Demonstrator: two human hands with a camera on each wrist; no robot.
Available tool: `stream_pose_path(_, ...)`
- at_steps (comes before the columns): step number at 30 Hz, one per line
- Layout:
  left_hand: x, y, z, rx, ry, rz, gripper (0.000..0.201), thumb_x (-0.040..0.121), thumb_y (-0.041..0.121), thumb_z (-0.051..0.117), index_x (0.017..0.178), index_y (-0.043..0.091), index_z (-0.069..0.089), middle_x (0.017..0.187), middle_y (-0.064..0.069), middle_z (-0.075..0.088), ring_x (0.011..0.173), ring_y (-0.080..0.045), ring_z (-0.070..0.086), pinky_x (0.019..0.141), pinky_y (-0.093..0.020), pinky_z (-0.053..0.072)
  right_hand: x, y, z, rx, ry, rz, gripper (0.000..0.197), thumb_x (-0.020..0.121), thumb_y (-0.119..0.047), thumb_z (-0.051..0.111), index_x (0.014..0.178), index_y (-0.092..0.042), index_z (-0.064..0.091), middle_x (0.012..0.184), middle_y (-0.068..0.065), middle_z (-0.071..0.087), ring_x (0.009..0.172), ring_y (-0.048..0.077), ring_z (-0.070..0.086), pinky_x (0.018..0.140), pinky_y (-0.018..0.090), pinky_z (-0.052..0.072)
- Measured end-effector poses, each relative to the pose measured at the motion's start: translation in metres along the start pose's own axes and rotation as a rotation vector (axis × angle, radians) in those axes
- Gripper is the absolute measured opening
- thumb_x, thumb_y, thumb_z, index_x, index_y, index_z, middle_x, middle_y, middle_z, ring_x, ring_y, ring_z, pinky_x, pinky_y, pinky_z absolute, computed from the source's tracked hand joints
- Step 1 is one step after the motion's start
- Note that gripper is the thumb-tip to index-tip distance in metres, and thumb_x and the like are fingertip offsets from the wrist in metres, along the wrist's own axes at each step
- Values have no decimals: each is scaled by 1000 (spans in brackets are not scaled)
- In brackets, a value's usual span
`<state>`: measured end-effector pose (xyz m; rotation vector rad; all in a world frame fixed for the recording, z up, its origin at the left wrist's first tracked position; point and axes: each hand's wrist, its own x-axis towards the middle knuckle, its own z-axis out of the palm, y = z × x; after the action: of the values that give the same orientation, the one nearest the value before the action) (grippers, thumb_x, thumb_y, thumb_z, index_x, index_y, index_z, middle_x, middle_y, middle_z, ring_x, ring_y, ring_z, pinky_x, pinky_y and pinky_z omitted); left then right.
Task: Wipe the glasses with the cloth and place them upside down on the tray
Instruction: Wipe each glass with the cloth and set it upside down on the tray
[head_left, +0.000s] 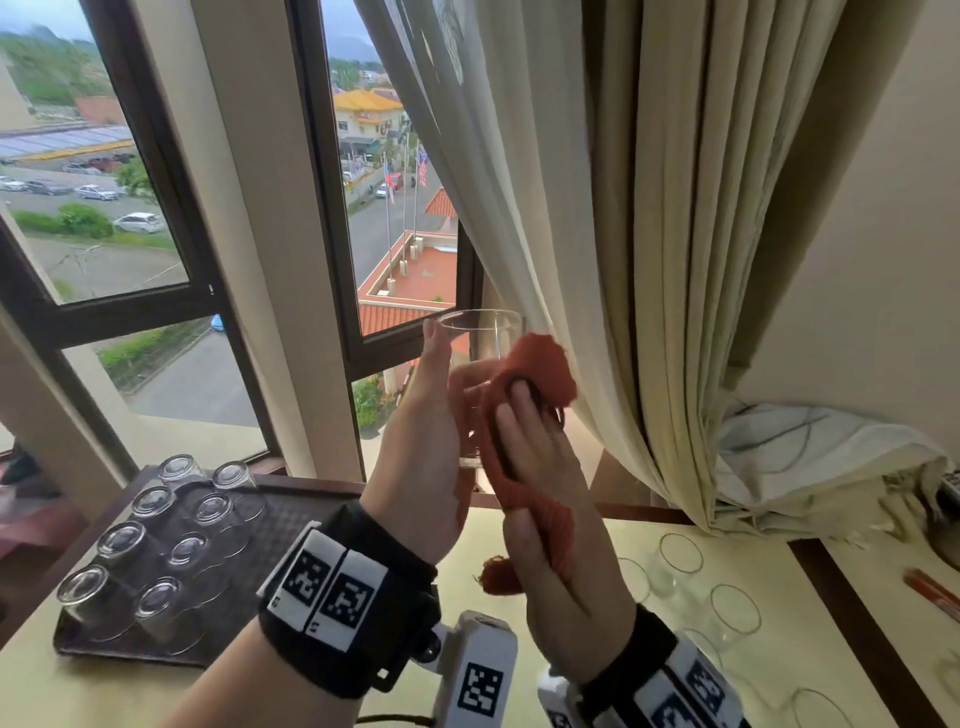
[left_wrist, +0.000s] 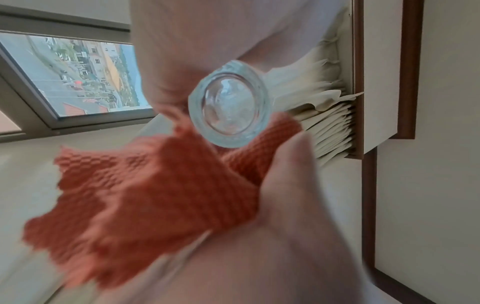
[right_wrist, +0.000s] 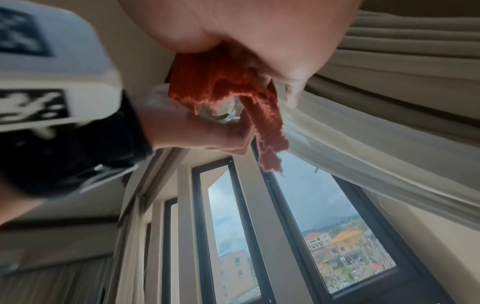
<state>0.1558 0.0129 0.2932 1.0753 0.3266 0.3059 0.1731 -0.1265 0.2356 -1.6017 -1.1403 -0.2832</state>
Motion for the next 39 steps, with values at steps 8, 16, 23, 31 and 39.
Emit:
stream_pose_path(8,-9,-11,15,37,-84,39,76,102,77,29,101,20,79,100,-19,75,91,-32,75,73,-45,60,48,-10,-11,330,174,271,47,107,-50,37,153,-46,47,116,1,75,99,25,75,69,48,63)
stream_pose_path(16,-1,-1,-5,66,21,48,84,97,82,34,125,12,72,115,-23,78,110,-39,76,102,-58,58,1,1,7,-98,-45,-42,63,113,-49,22,161,-10,35,174,-3,24,162,28,17,130,49,18)
stream_pose_path(23,-11,-11,9,96,-79,12,80,100,77,31,108,12,75,95,-18,75,89,-32,75,79,-47,62,38,-4,-11,342,117,218,54,108,-42,36,161,-35,35,137,7,66,112,32,71,84,57,62)
stream_pose_path(31,2,11,-6,75,-105,33,112,71,99,54,137,9,66,113,-25,74,104,-33,75,98,-51,59,6,-14,5,39,-57,-48,57,112,-45,28,165,-25,24,174,-9,23,159,23,27,126,48,31)
stream_pose_path(39,-6,-2,7,70,-55,51,81,86,80,56,123,9,68,114,-23,75,109,-37,75,95,-51,60,37,-5,-13,390,125,328,42,110,-50,41,151,-53,45,134,-7,70,111,21,71,78,33,62)
